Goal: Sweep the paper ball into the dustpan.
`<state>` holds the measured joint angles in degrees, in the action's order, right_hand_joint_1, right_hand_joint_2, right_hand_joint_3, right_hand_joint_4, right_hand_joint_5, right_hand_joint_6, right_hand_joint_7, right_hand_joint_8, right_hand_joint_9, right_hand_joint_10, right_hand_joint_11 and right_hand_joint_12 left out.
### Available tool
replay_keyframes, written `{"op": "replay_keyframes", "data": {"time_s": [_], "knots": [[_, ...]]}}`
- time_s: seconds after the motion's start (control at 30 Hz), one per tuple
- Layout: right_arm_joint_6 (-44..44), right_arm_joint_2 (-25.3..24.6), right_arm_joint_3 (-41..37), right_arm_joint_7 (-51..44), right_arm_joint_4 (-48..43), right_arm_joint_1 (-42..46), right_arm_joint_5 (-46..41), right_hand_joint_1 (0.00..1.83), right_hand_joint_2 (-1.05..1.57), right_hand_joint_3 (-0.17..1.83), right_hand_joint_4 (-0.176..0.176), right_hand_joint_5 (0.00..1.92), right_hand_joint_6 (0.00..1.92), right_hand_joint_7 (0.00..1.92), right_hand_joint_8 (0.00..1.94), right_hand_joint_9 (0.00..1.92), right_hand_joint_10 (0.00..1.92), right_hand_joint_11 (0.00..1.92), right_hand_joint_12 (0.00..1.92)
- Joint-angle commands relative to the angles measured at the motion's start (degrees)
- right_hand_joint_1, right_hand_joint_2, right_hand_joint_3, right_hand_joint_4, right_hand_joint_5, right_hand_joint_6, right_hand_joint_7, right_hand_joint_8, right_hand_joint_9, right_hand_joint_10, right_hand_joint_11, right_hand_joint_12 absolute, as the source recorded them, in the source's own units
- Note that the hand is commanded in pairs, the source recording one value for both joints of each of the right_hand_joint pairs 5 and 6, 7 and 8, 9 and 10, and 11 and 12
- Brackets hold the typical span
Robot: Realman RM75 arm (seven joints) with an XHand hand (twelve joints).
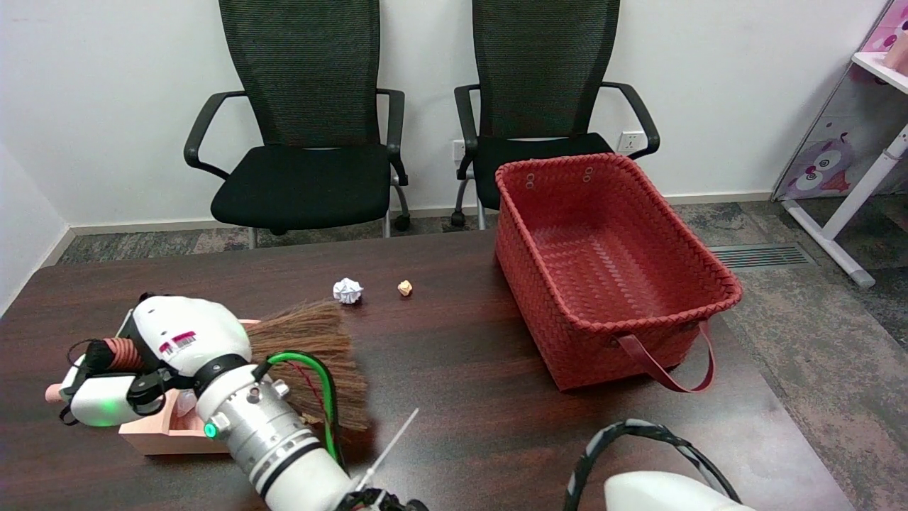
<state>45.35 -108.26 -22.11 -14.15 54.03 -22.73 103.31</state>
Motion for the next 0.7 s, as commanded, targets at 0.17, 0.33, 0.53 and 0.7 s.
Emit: {"op": "replay_keyframes", "data": {"time_s": [0.17,0.33,0.53,0.7], "knots": [[-1.85,-6.61,-1.54,9.83,-15.44,-8.21,-20.15,0.80,1.01,1.66,-0.001,1.92,1.92,1.92,1.92,1.92,1.92,1.92,1.92],[-2.12,-6.61,-1.54,21.24,-17.40,-9.72,-20.15,0.81,1.00,1.66,-0.005,1.92,1.92,1.92,1.92,1.92,1.92,1.92,1.92],[-1.76,-6.18,-1.02,37.93,-16.50,-10.58,-19.26,0.82,0.91,1.76,-0.003,1.92,1.92,1.92,1.92,1.92,1.92,1.92,1.92],[-1.32,-4.94,-1.09,47.25,-12.63,-10.05,-13.84,0.87,0.89,1.72,-0.003,1.92,1.92,1.92,1.92,1.92,1.92,1.92,1.92]]}}
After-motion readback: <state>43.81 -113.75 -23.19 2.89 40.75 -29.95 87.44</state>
